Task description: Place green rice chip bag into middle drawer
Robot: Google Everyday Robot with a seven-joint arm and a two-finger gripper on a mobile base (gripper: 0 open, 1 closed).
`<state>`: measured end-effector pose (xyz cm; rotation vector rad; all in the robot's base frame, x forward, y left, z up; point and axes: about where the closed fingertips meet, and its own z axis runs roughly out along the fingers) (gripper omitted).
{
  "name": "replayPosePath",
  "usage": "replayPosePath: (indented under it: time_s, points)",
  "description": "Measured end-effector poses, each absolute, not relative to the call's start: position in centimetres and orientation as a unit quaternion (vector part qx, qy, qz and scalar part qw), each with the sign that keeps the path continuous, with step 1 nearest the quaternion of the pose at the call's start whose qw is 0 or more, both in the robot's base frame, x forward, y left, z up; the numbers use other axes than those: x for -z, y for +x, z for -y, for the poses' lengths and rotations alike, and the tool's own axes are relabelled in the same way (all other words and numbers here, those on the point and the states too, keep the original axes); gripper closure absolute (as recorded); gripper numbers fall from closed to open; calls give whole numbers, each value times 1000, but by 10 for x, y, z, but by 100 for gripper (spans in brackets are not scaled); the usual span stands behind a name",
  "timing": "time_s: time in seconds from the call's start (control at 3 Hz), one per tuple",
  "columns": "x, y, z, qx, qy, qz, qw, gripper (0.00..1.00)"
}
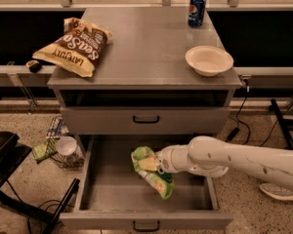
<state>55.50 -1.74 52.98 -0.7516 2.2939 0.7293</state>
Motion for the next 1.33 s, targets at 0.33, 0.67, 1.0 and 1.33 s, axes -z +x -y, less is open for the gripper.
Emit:
replayPosePath:
  time_s: [0.33, 0.67, 1.0, 1.33]
  points:
    - [-530, 555, 17, -275, -284, -866, 305, 34]
    - [-530, 555, 17, -275, -284, -866, 305, 4]
    - [-530, 555, 17, -276, -284, -866, 305, 0]
    - [-530, 555, 17, -276, -284, -866, 305, 0]
